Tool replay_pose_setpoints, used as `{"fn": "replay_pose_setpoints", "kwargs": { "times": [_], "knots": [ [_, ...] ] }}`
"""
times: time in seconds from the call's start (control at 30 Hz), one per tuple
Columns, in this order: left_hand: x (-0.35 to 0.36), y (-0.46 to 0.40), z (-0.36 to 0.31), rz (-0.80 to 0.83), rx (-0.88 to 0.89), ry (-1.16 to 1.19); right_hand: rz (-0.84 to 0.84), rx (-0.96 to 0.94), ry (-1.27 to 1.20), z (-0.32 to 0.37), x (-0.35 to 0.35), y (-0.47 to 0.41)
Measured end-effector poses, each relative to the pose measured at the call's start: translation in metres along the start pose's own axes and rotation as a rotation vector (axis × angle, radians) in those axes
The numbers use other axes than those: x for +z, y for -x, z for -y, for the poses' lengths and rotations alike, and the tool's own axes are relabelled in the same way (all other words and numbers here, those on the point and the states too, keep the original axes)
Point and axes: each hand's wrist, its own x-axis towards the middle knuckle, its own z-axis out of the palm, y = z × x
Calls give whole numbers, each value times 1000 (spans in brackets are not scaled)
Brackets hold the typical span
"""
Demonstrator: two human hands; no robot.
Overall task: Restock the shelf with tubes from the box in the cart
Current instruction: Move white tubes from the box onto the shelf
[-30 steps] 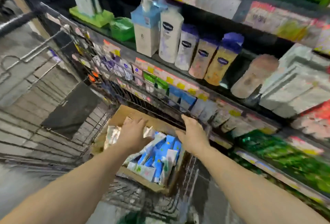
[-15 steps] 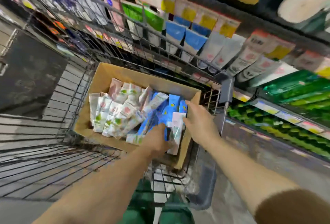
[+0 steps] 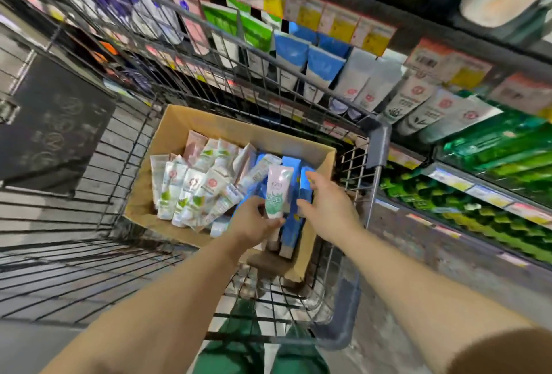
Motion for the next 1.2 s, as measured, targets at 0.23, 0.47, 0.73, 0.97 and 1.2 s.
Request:
{"fn": "replay_pose_setpoints", "kwargs": {
  "times": [0.23,0.47,0.73,0.97,1.2],
  "knots": [
    [-26,9,-40,66,238,138,194,148,-595,29,0,-7],
    [-54,-9,11,191,157,-696,88,180,-576,15,3,-16],
    [-52,-19,37,212,194,-1276,94,223,-518,2,17,-11],
    [-86,-2,10,168,58,-552,77,198,-557,27,-8,3],
    [-113,41,-95,149,116,-97,-6,144,-561,65,-72,49]
  ]
}}
